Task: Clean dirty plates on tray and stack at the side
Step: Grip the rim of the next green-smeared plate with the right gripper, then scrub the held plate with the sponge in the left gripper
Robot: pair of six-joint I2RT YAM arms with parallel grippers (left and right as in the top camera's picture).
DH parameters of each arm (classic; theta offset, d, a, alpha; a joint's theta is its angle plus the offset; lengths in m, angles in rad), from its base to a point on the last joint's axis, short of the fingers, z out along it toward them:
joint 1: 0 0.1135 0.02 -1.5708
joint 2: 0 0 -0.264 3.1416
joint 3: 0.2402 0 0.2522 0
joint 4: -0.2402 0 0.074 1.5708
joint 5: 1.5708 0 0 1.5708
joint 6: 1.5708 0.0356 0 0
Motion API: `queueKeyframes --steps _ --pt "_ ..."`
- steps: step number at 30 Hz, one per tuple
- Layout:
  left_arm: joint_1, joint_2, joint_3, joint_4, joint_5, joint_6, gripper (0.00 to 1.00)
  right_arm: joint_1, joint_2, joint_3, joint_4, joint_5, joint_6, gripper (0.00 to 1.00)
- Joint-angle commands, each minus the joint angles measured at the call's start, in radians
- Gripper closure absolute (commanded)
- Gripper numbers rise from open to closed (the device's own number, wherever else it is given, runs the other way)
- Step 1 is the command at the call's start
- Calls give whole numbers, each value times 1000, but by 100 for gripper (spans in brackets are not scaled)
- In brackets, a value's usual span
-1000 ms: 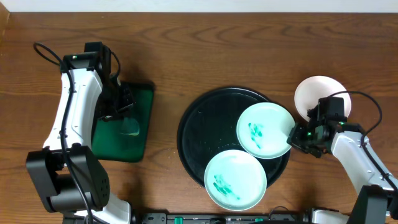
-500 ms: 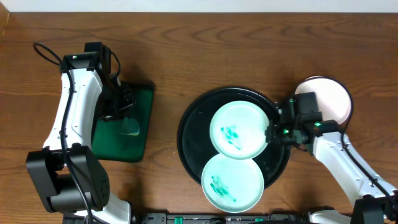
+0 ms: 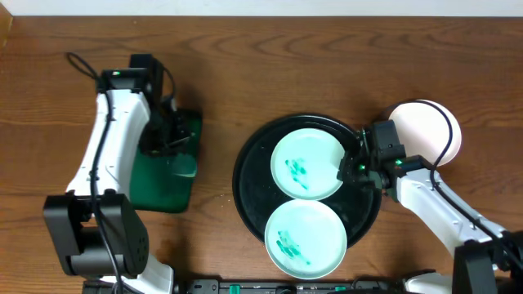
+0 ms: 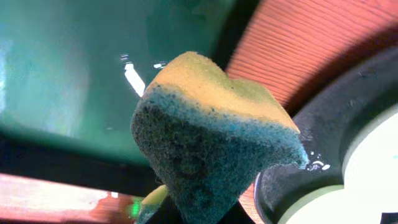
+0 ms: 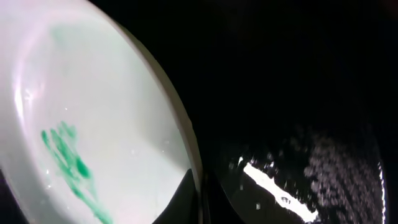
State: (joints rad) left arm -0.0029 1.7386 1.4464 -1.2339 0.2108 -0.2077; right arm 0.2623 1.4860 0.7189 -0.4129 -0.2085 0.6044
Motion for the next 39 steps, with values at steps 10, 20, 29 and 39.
queueKeyframes --steps 10,20,29,39 --pt "-246 3 -5 110 162 21 93 13 223 17 51 46 93 99" --pt "-401 71 -5 351 370 -101 93 12 240 17 80 46 74 99" --pt "-500 284 -5 490 602 -159 93 11 240 17 80 43 71 99" --pt "-555 446 -5 556 608 -173 93 12 240 17 58 38 71 99"
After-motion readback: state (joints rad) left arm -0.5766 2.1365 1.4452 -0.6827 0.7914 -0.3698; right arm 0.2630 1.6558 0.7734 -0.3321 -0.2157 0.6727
